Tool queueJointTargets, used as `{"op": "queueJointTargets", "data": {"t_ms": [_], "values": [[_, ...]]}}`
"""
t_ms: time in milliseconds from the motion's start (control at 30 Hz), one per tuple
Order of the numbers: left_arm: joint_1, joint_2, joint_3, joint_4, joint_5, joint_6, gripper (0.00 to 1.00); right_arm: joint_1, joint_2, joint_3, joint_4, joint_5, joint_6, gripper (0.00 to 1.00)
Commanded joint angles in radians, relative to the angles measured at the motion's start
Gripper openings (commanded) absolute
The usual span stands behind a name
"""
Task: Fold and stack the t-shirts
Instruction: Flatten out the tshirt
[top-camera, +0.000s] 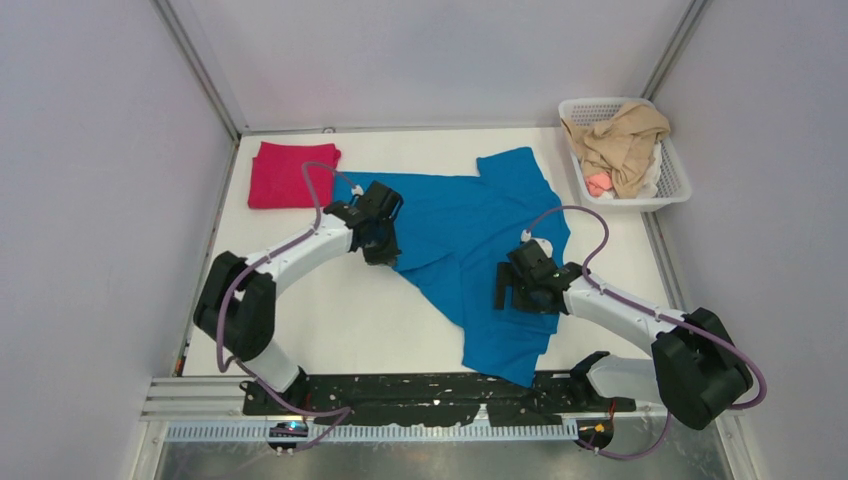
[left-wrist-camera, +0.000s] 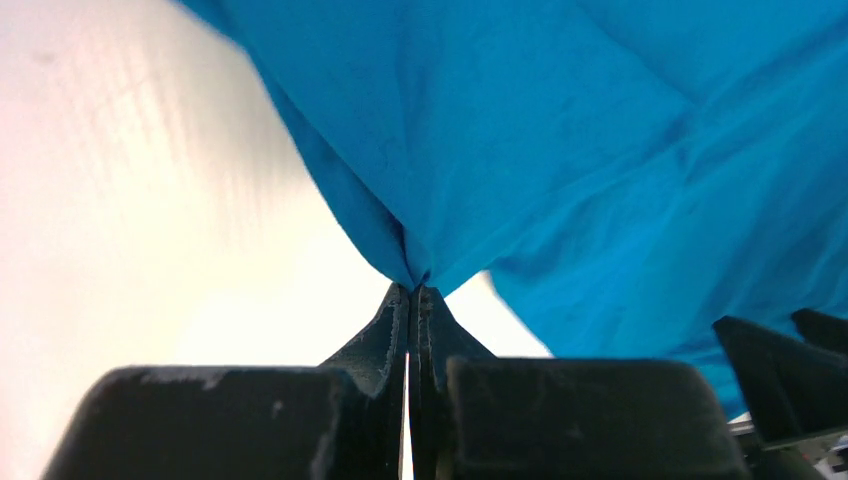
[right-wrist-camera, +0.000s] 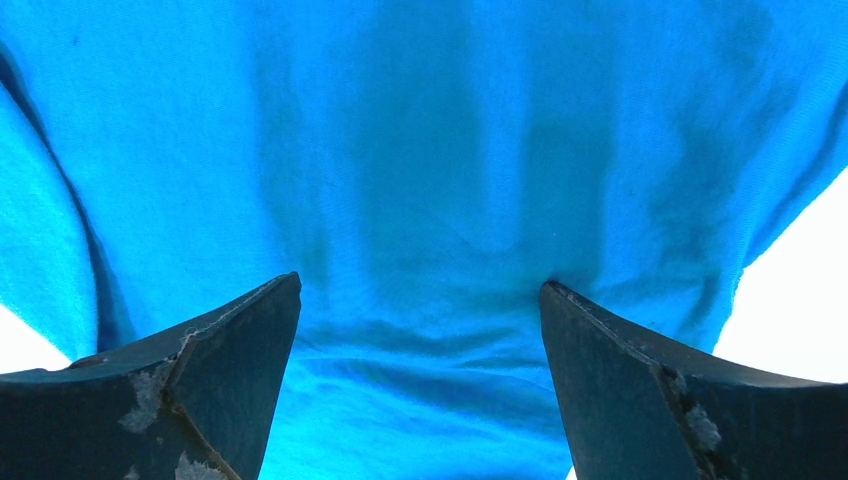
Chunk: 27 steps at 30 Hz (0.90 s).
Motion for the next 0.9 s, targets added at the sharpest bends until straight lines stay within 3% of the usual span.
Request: {"op": "queueJointTargets", "data": {"t_ms": [0, 500, 867], "values": [[0.005, -0.121, -0.109, -0.036, -0.080, -0.008, 0.00, -0.005, -0.032, -0.012, 0.001, 0.025, -0.003, 0.95], [0.105, -0.429, -0.407, -0.357, -0.305, -0.132, 0.00, -0.004, -0.026, -0.023, -0.014, 0.005, -0.009, 0.95], [0.172, -0.401, -0.444, -0.579, -0.426, -0.220, 0.00, -0.005, -0.006, 0.002, -0.062, 0.011, -0.037, 0.95]]}}
